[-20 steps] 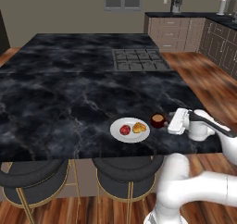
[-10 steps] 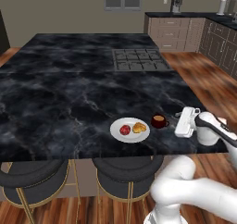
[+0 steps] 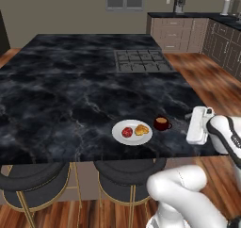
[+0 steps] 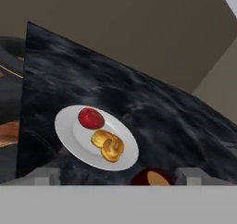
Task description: Pick up the brewed coffee from the coffee machine and place it next to the breakfast plate on the dining counter.
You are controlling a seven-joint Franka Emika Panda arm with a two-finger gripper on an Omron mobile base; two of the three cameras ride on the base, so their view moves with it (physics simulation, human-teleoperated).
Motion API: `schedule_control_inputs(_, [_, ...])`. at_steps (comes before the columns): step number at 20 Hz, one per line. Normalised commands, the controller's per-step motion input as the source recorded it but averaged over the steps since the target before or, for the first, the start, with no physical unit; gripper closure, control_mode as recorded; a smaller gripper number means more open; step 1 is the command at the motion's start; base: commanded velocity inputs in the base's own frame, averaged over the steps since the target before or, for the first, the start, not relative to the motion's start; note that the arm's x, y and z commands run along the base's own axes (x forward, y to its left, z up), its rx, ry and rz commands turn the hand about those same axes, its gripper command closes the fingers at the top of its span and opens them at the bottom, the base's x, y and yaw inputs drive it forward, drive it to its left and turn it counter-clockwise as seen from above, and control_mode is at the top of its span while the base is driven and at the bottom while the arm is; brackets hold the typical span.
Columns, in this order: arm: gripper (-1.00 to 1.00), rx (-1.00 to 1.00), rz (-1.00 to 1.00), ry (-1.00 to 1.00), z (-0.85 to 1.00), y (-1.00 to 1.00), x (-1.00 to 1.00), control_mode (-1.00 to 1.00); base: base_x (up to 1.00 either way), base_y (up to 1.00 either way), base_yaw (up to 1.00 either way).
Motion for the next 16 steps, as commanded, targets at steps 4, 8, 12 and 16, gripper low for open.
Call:
schedule_control_inputs(4, [-1.00,-0.04,0.00,-0.23,1.00,0.03,-0.87,-1.00,0.00,0.00,0.00])
schedule_control_inputs(8, [-1.00,0.00,0.00,-0.23,1.00,0.00,-0.81,-1.00,0.00,0.00,0.00])
schedule_control_inputs(12, [-1.00,0.03,0.00,-0.12,0.91,-0.28,-0.62,-1.00,0.00,0.00,0.00])
schedule_control_inputs(16, [-1.00,0.17,0.01,-0.15,0.63,-0.64,-0.30,-1.00,0.00,0.00,0.00])
